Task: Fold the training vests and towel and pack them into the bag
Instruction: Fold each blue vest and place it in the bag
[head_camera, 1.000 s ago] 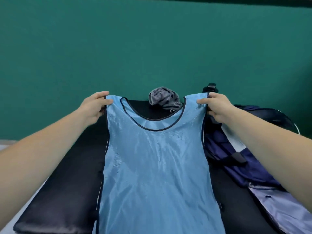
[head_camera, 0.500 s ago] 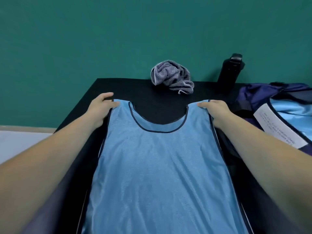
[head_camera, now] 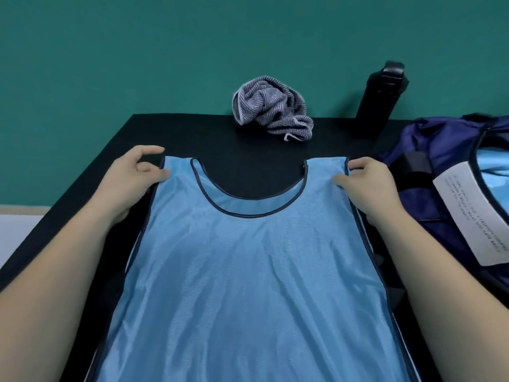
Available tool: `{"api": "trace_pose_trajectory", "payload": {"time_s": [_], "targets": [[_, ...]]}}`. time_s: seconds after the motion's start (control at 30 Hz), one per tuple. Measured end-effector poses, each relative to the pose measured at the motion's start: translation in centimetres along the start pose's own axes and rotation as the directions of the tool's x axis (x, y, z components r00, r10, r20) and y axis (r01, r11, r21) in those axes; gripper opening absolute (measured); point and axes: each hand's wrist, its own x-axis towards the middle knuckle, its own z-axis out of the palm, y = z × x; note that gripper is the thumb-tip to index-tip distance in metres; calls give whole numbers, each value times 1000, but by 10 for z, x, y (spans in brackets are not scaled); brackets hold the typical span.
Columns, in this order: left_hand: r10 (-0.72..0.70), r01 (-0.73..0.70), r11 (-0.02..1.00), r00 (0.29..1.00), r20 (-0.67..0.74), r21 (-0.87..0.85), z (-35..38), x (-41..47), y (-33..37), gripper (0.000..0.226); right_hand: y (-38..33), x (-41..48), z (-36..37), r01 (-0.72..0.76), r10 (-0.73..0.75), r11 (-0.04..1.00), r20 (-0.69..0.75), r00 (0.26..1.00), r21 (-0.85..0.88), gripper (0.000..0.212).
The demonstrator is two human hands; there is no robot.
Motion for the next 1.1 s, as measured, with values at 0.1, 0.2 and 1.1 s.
{"api": "trace_pose_trajectory", "payload": {"time_s": [0.1, 0.2, 1.1], "targets": [[3, -5, 999, 998, -57, -43, 3, 6, 0, 44, 5, 6, -1, -18, 22, 998, -64, 998, 61, 32], [-3, -8, 996, 992, -123, -90, 10, 9, 2, 39, 12, 12, 1, -17, 26, 996, -109, 994, 85, 42], [-49, 33, 998, 941, -335, -52, 23, 28, 3, 42, 9, 10, 7, 27, -24, 998, -59, 998, 50, 54]]}}
